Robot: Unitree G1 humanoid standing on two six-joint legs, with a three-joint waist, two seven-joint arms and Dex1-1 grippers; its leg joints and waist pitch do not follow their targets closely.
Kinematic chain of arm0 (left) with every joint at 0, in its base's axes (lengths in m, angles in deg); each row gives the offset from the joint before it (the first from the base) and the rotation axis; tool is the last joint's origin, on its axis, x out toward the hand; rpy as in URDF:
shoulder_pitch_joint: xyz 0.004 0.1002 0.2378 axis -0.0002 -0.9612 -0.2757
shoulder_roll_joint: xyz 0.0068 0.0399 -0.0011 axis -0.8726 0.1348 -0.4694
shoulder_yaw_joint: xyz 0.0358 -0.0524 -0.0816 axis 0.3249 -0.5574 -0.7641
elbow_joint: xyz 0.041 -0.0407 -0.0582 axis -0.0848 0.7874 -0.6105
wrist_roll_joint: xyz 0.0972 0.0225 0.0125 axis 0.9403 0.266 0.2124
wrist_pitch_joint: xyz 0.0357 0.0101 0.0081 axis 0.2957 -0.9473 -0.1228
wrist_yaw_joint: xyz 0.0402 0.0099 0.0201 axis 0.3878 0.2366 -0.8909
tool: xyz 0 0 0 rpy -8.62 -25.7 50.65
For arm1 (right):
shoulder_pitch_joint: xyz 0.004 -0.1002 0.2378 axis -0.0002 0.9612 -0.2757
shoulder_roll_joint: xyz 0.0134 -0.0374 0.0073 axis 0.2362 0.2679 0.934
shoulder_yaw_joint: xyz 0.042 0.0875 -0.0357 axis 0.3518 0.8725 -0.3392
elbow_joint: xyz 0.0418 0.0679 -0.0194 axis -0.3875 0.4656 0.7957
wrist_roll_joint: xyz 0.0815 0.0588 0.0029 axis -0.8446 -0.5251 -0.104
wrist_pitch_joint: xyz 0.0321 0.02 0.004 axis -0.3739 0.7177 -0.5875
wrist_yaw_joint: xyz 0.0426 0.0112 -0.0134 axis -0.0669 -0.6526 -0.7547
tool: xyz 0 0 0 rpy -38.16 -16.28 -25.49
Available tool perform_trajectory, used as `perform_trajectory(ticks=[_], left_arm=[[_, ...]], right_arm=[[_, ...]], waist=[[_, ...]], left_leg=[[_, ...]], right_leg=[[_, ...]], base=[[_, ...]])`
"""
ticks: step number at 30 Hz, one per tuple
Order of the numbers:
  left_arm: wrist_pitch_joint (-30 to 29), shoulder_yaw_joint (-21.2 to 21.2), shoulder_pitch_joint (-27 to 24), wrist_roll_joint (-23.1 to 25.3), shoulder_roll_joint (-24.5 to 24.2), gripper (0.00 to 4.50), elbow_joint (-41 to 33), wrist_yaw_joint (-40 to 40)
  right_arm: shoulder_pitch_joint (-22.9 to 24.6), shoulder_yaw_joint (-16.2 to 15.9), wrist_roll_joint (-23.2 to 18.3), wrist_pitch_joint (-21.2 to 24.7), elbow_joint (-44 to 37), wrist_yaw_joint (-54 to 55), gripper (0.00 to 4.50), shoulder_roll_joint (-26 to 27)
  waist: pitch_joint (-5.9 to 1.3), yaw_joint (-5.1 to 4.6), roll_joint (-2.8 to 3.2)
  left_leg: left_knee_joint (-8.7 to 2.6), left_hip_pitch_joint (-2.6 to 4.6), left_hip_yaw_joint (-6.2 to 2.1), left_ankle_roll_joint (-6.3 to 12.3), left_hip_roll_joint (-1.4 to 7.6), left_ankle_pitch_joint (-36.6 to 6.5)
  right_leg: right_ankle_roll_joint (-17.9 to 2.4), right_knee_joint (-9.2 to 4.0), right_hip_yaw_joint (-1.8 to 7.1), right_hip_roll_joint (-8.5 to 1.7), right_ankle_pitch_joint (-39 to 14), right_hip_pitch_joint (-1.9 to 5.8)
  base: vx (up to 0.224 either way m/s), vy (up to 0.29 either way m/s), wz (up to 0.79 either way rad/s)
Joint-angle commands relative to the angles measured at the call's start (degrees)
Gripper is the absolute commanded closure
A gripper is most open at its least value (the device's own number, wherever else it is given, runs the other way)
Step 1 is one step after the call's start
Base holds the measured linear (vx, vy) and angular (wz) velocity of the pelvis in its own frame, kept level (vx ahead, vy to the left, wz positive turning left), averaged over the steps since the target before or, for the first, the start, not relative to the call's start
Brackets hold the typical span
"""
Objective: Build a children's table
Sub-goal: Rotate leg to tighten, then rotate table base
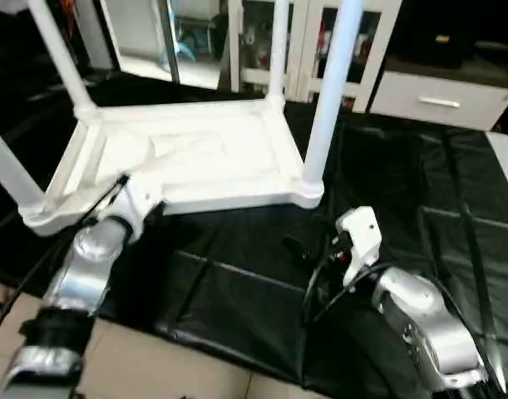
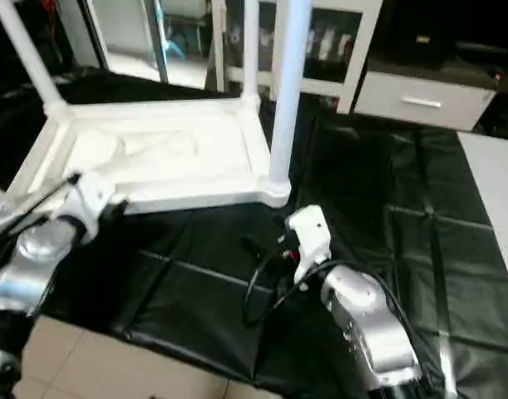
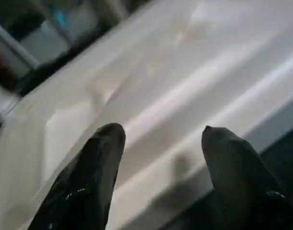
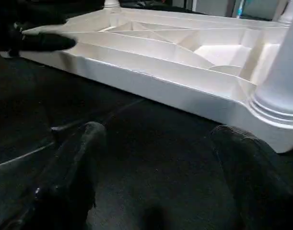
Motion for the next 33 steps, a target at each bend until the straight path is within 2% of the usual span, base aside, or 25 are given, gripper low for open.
perform_trajectory(ticks=[1,3,4,5,6,7,8,9,10,11,12,13,14,16,17,20,21,22,23,24,25,28,29,32,33], left_arm=[[2.83,-1.89,-3.91,-5.05,1.09,1.53,-5.27,3.28],[5.87,-5.38,-12.41,-13.37,2.55,1.53,-13.26,6.27],[7.04,-6.86,-15.44,-15.03,2.21,1.53,-14.87,5.64],[7.04,-6.86,-15.44,-15.03,2.21,1.34,-14.87,5.64],[9.09,-9.58,-18.17,-15.45,1.67,1.23,-15.78,3.99],[10.5,-12.53,-20.31,-16.32,1.43,1.17,-16.34,2.85],[11.47,-14.71,-21.74,-16.89,1.55,1.14,-16.78,2.35],[12.69,-18.34,-23.69,-17.82,1.72,1.02,-17.41,1.92],[13.97,-22.78,-26.16,-19.79,1.71,0.89,-18.22,2.39],[14.79,-24.74,-27.51,-20.55,1.48,0.79,-18.75,2.36],[14.95,-25.05,-27.77,-20.68,1.4,0.79,-18.88,2.33],[15.07,-25.28,-27.97,-20.77,1.34,0.74,-18.98,2.3],[15.64,-27.19,-28.68,-22.03,1.01,0.59,-19.15,2.03],[15.96,-28.97,-29.37,-23.41,0.5,0.44,-19.66,1.27],[16.26,-29.92,-29.45,-24.05,0.21,0.38,-19.87,0.56],[15.83,-31.69,-28.36,-24.51,-1.16,0.16,-19.89,-1.24],[14.7,-31.89,-26.93,-24.98,-1.78,0.08,-19.26,-0.82],[13.22,-31.39,-23.82,-25.3,-3.12,0.02,-17.46,0.13],[12.87,-31.24,-23.03,-25.45,-3.43,0.02,-17.03,0.4],[12.17,-30.89,-21.38,-25.84,-4.04,0.02,-16.13,1.03],[11.44,-30.23,-19.27,-25.68,-4.9,0.02,-14.9,1.43],[9.46,-28.62,-12.87,-26.39,-7.26,0.02,-10.47,2.52],[9.13,-28.42,-11.07,-26.75,-7.94,0.02,-8.62,2.92],[9.06,-27.85,-7.11,-26.38,-9.5,0.02,-4.2,3.33],[9.1,-27.68,-5.46,-25.88,-10.09,0.02,-2.31,3.38]], right_arm=[[0.44,0.4,-0.07,-0.49,-1.19,-0.26,0.72,-0.11],[0.41,0.15,-0.33,-0.76,-0.62,-0.86,0.72,0.1],[0.28,-0.11,-0.27,-0.92,-0.36,-1.06,0.72,0.24],[0.28,-0.11,-0.27,-0.92,-0.36,-1.06,0.72,0.24],[-0.08,-0.31,-0.48,-1.01,-0.16,-1.52,0.72,0.39],[-0.55,-0.5,-0.68,-1.05,0.11,-1.97,0.72,0.51],[-0.81,-0.59,-0.79,-1.14,0.31,-2.34,0.72,0.58],[-1.37,-0.73,-1.03,-1.11,0.74,-2.96,0.72,0.73],[-2.26,-0.99,-1.19,-1.11,1.5,-3.79,0.72,0.92],[-2.72,-1.15,-1.26,-1.13,1.91,-4.29,0.72,0.98],[-2.83,-1.18,-1.27,-1.15,2.01,-4.4,0.72,0.97],[-2.91,-1.2,-1.27,-1.15,2.09,-4.49,0.72,0.97],[-3.54,-1.39,-1.21,-1.33,2.67,-4.94,0.72,1.04],[-4.25,-1.48,-1.15,-1.49,3.34,-5.22,0.72,1.26],[-4.62,-1.5,-1.08,-1.61,3.76,-5.3,0.72,1.42],[-5.47,-1.38,-0.89,-1.87,4.75,-5.48,0.72,1.96],[-5.72,-1.23,-0.91,-1.86,5.0,-5.66,0.72,2.2],[-6.03,-1.12,-1.01,-1.8,5.28,-5.87,0.72,2.48],[-6.09,-1.1,-1.02,-1.8,5.35,-5.91,0.72,2.54],[-6.23,-1.12,-0.96,-1.86,5.54,-5.95,0.72,2.7],[-6.29,-1.19,-0.84,-1.99,5.67,-5.96,0.72,2.77],[-6.69,-1.05,-0.74,-2.3,6.16,-5.67,0.72,2.96],[-6.79,-0.91,-0.71,-2.44,6.31,-5.5,0.72,3.03],[-6.96,-0.54,-0.53,-2.83,6.73,-5.14,0.72,3.16],[-7.02,-0.41,-0.52,-2.89,6.85,-5.07,0.72,3.25]], waist=[[-3.48,0.28,-0.17],[-3.59,0.25,-0.33],[-3.4,0.15,-0.34],[-3.39,0.19,-0.19],[-3.17,0.28,-0.77],[-2.86,0.4,-0.35],[-2.61,0.27,-1.03],[-2.45,0.41,-1.0],[-2.42,0.47,-0.77],[-2.28,0.29,-0.6],[-2.2,0.15,-1.96],[-2.2,0.6,-1.33],[-2.14,0.58,-1.29],[-2.05,0.92,-1.92],[-2.15,1.11,-1.95],[-2.28,1.52,-2.02],[-2.25,1.53,-2.6],[-2.3,1.63,-2.46],[-2.42,1.95,-2.38],[-2.45,2.12,-2.14],[-2.49,2.09,-2.28],[-2.79,2.4,-2.22],[-2.89,2.36,-1.92],[-3.06,2.28,-2.24],[-3.1,2.29,-1.82]], left_leg=[[-4.48,-0.16,-1.08,3.02,1.86,-9.39],[-4.26,-0.37,-0.99,4.48,1.99,-7.93],[-4.17,-0.04,-0.73,5.14,1.92,-9.51],[-4.16,0.24,-0.61,5.26,1.91,-10.44],[-4.34,0.27,-0.61,5.06,2.0,-12.11],[-4.69,0.26,-0.75,4.09,2.15,-14.32],[-4.89,0.22,-0.69,3.59,2.14,-15.64],[-5.12,0.6,-0.82,2.23,2.17,-18.23],[-5.14,0.78,-0.95,1.69,2.25,-19.11],[-5.38,0.63,-1.15,0.71,2.31,-19.95],[-5.49,0.38,-1.09,0.72,2.3,-20.22],[-5.67,0.88,-1.25,0.12,2.33,-21.2],[-5.66,1.33,-1.2,-0.5,2.37,-22.62],[-5.82,1.29,-1.21,-1.15,2.4,-23.79],[-5.95,1.19,-1.34,-1.53,2.4,-23.54],[-6.04,1.4,-1.37,-2.31,2.36,-23.5],[-6.05,1.44,-1.3,-2.42,2.33,-23.99],[-6.07,1.49,-1.33,-2.57,2.28,-24.17],[-5.96,1.97,-1.23,-2.85,2.13,-24.27],[-5.99,1.95,-1.34,-3.16,2.17,-23.85],[-6.05,1.65,-1.44,-3.27,2.13,-23.0],[-5.92,1.64,-1.39,-3.85,1.97,-20.38],[-5.86,1.45,-1.48,-3.86,1.88,-19.61],[-5.58,1.26,-1.31,-3.67,1.8,-17.03],[-5.58,1.2,-1.37,-3.71,1.76,-16.57]], right_leg=[[-13.91,-2.65,1.51,-2.27,-2.76,2.84],[-14.84,-2.3,1.55,-2.49,-0.75,2.92],[-14.61,-2.62,1.54,-2.15,-2.47,2.45],[-14.22,-2.8,1.55,-1.97,-3.79,2.25],[-13.32,-3.2,1.51,-1.91,-6.9,2.18],[-12.13,-3.47,1.54,-2.08,-10.7,2.08],[-11.23,-3.77,1.48,-1.95,-13.26,1.99],[-9.65,-4.11,1.49,-1.88,-17.79,1.73],[-9.31,-4.12,1.57,-2.03,-18.81,1.55],[-8.89,-4.16,1.59,-1.97,-19.22,1.5],[-8.25,-4.32,1.51,-1.8,-19.67,1.58],[-7.47,-4.19,1.67,-1.85,-20.42,1.24],[-7.27,-4.38,1.78,-1.7,-20.18,0.72],[-6.91,-4.34,1.83,-1.7,-19.67,0.75],[-6.48,-4.2,1.85,-1.73,-18.78,0.94],[-6.24,-3.95,1.87,-1.59,-16.01,0.83],[-6.04,-3.97,1.85,-1.55,-15.91,0.79],[-6.05,-3.86,1.88,-1.59,-16.06,0.79],[-6.05,-3.95,1.91,-1.54,-16.27,0.44],[-6.38,-3.69,1.97,-1.62,-14.81,0.58],[-6.42,-3.57,1.9,-1.65,-14.01,0.91],[-6.99,-2.95,1.81,-1.63,-10.07,1.19],[-7.32,-2.72,1.78,-1.72,-9.19,1.47],[-8.32,-2.37,1.82,-1.83,-6.25,1.75],[-8.49,-2.3,1.79,-1.85,-5.82,1.86]], base=[[0.0,0.0,0.0],[0.0,0.0,0.0],[0.0,0.0,0.0],[0.0,0.0,0.0],[0.0,0.0,0.0],[0.0,0.0,0.0],[0.0,0.0,0.0],[0.0,0.0,0.0],[0.0,0.0,0.0],[0.0,0.0,0.0],[0.0,0.0,0.0],[0.0,0.0,0.0],[0.0,0.0,0.0],[0.0,0.0,0.0],[0.0,0.0,0.0],[0.0,0.0,0.0],[0.0,0.0,0.0],[0.0,0.0,0.0],[0.0,0.0,0.0],[0.0,0.0,0.0],[0.0,0.0,0.0],[0.0,0.0,0.0],[0.0,0.0,0.0],[0.0,0.0,0.0],[0.0,0.0,0.0]])
